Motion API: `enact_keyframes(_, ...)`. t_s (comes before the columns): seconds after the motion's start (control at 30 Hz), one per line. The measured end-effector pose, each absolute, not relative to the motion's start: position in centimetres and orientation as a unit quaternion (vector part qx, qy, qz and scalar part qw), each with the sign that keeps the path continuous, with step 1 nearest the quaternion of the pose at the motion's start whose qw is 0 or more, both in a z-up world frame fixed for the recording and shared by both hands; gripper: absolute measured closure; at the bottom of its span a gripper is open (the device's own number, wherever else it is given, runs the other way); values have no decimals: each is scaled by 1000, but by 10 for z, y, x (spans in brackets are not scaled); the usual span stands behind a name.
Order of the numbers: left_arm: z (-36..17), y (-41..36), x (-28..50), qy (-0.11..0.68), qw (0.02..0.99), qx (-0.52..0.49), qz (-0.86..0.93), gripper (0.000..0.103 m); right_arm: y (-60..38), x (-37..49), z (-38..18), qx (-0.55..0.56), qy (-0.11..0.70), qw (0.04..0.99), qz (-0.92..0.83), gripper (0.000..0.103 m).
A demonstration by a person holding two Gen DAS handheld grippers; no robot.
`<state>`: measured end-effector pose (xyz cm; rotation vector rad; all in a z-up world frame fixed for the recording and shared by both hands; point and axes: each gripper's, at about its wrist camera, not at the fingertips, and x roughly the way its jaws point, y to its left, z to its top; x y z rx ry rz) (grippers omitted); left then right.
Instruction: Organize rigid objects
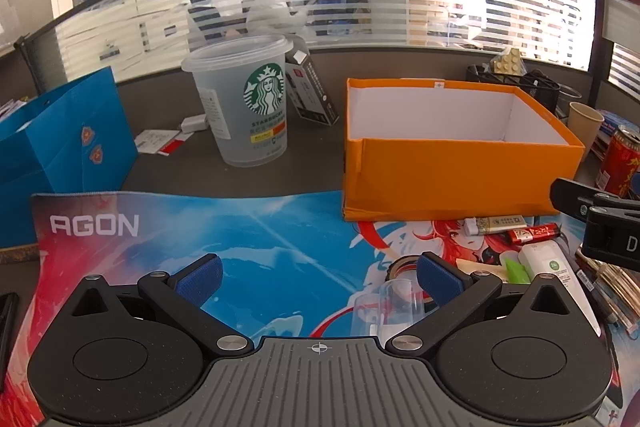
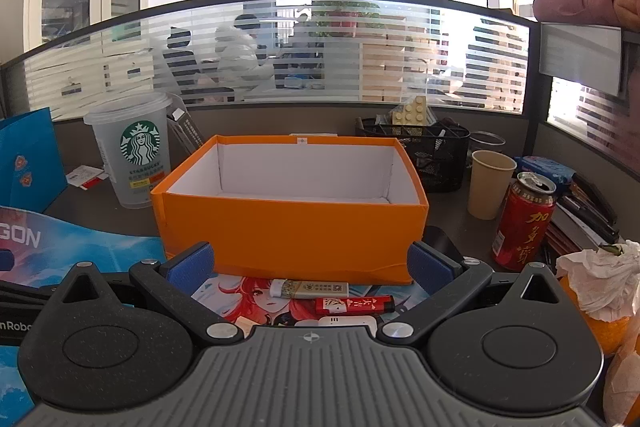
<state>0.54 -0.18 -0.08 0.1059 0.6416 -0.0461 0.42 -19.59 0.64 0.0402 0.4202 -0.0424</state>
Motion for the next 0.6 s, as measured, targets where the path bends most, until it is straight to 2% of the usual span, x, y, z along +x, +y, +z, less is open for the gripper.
enact_keyframes(0.6, -2, -3, 4, 302, 952, 48, -21, 0, -189, 3, 6, -1, 210, 978, -16, 0)
